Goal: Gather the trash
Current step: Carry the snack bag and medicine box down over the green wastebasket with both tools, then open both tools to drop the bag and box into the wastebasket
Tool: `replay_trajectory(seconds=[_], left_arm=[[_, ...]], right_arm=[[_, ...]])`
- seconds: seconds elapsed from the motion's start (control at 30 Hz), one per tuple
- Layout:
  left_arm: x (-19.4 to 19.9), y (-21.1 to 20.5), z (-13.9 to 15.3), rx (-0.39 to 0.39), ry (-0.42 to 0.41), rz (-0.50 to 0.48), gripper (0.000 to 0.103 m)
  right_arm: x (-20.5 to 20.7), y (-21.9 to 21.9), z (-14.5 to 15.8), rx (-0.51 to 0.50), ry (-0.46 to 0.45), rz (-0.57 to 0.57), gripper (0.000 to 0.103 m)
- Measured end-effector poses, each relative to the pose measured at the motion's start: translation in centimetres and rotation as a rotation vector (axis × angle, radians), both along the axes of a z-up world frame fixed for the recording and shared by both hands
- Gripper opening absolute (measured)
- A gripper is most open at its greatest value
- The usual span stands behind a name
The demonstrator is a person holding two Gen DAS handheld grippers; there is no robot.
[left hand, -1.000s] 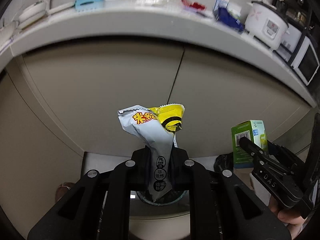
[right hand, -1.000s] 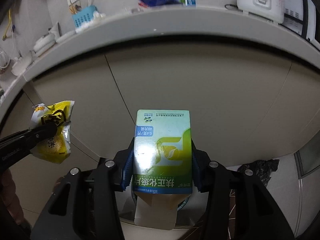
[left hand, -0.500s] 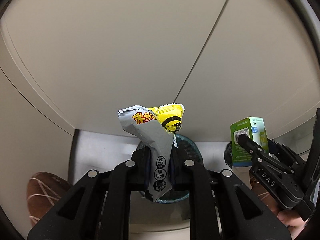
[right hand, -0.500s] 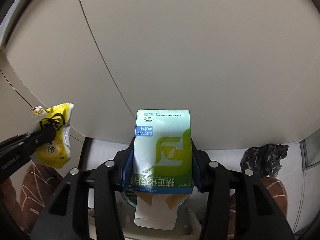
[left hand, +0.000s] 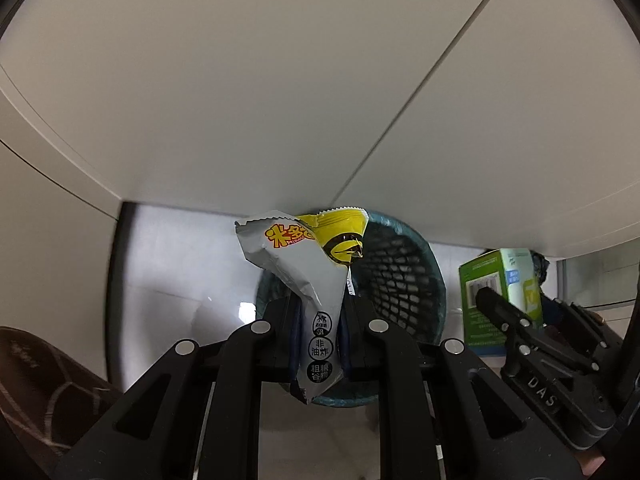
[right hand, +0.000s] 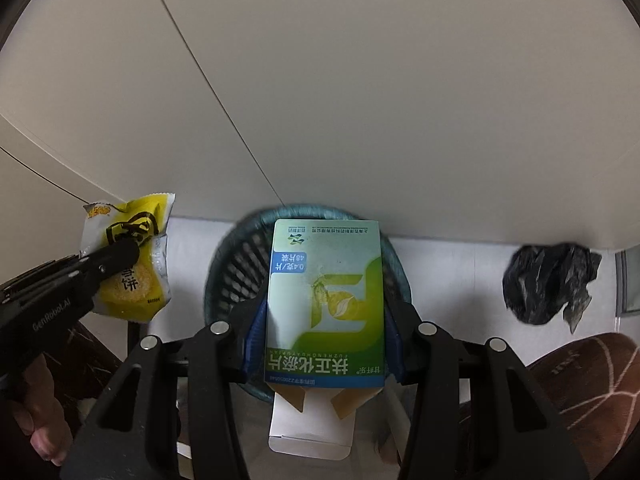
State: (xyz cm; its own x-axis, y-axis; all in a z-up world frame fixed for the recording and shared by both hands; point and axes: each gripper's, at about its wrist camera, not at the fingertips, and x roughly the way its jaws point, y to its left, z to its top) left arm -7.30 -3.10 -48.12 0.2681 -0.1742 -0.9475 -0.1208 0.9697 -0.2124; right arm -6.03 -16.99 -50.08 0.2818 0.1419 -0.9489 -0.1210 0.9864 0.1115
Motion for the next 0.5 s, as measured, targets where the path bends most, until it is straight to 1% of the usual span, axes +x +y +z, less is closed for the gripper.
replay_trajectory(seconds=[0.1, 0.2, 0.33, 0.47, 0.5], left_arm=[[-0.2, -1.5, -1.5, -0.001, 0.036, -0.035, 0.014], [-0.5, -3.2, -3.1, 0.012, 0.065, -0.074, 0.014], [-0.2, -3.7, -4.8, 0.013, 0.064, -0.102, 0.015], [-0.3, -3.3, -5.7, 0.000, 0.062, -0.105, 0.022], [-0.3, -3.3, -5.6, 0.001, 0.061, -0.107, 0.029]], right_arm=[[0.2, 0.4, -1.0, -0.019, 0.037, -0.003, 0.045], [-0.4, 1.1, -1.5, -0.056, 0.048, 0.003, 0.045], [-0.6, 0.4, -1.5, -0.057, 0.044, -0.013, 0.045], [-0.5, -0.2, -1.7, -0.066, 0.036, -0.027, 0.046], [-0.5, -0.5, -1.8, -0.071, 0.034, -0.027, 0.046]])
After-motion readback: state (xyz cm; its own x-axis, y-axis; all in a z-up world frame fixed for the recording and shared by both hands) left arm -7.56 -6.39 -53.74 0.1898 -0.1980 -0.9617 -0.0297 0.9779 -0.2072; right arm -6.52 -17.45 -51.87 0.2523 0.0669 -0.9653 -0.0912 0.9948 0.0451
